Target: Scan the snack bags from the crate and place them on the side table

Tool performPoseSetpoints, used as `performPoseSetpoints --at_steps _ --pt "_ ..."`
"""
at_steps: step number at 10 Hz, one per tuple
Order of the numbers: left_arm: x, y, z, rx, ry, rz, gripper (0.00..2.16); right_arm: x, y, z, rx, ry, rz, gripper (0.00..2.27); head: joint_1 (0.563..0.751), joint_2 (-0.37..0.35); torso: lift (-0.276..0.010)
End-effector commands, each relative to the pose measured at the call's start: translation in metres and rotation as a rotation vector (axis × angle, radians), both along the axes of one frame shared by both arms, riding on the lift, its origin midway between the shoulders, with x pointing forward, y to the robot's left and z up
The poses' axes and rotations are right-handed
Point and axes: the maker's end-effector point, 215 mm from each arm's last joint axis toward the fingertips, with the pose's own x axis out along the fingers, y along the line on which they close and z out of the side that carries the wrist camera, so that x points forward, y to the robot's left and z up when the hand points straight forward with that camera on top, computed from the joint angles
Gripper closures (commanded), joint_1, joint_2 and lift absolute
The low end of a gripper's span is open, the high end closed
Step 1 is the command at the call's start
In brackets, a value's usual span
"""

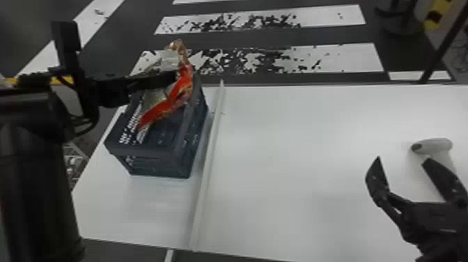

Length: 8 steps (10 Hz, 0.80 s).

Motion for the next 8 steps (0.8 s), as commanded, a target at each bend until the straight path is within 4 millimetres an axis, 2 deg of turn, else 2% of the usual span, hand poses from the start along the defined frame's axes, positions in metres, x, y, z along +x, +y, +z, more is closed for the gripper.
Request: performPoseSetpoints --at_steps 1,2,4,5,6,8 --pt "-0.015 -0.064 0.003 -0.029 0.023 -0.059 2.14 -0.001 0.000 0.000 0.001 0.001 0.000 0.06 0.695 0.099 -0.094" --pt "-0.022 -0.102 -0.001 -0.035 0.029 -0.096 2.14 -0.001 -0.001 0.001 -0.001 -0.002 -0.001 0.06 0.695 0.073 -0.094" --pt "-0.038 -0.175 -0.033 -0.041 0.092 -0.160 2.14 -0.003 -0.003 0.001 -0.001 -0.003 -0.006 0.06 0.695 -0.034 -0.094" --pt "-0.050 -0.216 -0.062 -0.049 0.151 -0.207 2.14 -0.004 -0.005 0.001 -0.002 -0.001 -0.012 0.06 0.695 -0.089 -0.094" --pt "-0.062 -0.247 -0.099 -0.002 0.210 -0.239 2.14 -0.004 -0.007 0.001 -0.003 -0.001 -0.019 0.06 0.695 -0.115 -0.094" --pt "-0.078 -0.297 -0.161 0.113 0.253 -0.299 2.14 -0.006 -0.009 0.001 -0.003 0.001 -0.024 0.06 0.695 -0.217 -0.094"
